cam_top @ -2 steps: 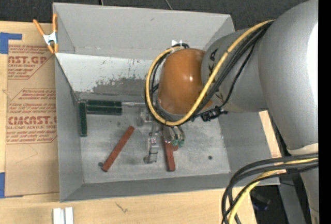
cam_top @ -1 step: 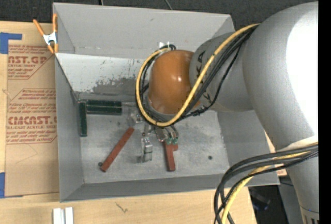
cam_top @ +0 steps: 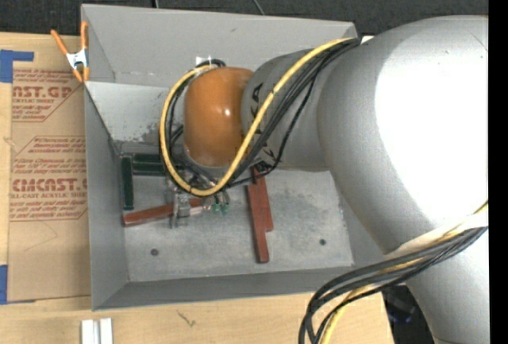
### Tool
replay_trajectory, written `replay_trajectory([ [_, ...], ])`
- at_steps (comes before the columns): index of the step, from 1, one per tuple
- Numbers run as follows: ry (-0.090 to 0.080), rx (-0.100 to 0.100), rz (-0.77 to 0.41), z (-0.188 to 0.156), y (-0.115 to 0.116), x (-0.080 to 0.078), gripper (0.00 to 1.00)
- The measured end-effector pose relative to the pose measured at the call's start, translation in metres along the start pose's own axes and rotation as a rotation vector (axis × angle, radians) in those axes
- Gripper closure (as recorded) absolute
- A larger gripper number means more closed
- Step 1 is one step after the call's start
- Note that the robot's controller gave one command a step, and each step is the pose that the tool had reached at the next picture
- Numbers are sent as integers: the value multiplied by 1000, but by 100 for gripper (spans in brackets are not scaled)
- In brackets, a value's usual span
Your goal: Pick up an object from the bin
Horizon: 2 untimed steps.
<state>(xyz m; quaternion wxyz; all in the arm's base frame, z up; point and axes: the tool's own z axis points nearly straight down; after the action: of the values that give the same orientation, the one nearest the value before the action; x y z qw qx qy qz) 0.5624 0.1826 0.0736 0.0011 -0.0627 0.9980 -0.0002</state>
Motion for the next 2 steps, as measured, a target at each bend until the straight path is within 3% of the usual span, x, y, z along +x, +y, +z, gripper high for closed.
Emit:
replay_trajectory([
  [1, 0, 0, 0, 0, 0, 0, 100],
  [2, 10, 0, -4, -40, -3, -1, 100],
])
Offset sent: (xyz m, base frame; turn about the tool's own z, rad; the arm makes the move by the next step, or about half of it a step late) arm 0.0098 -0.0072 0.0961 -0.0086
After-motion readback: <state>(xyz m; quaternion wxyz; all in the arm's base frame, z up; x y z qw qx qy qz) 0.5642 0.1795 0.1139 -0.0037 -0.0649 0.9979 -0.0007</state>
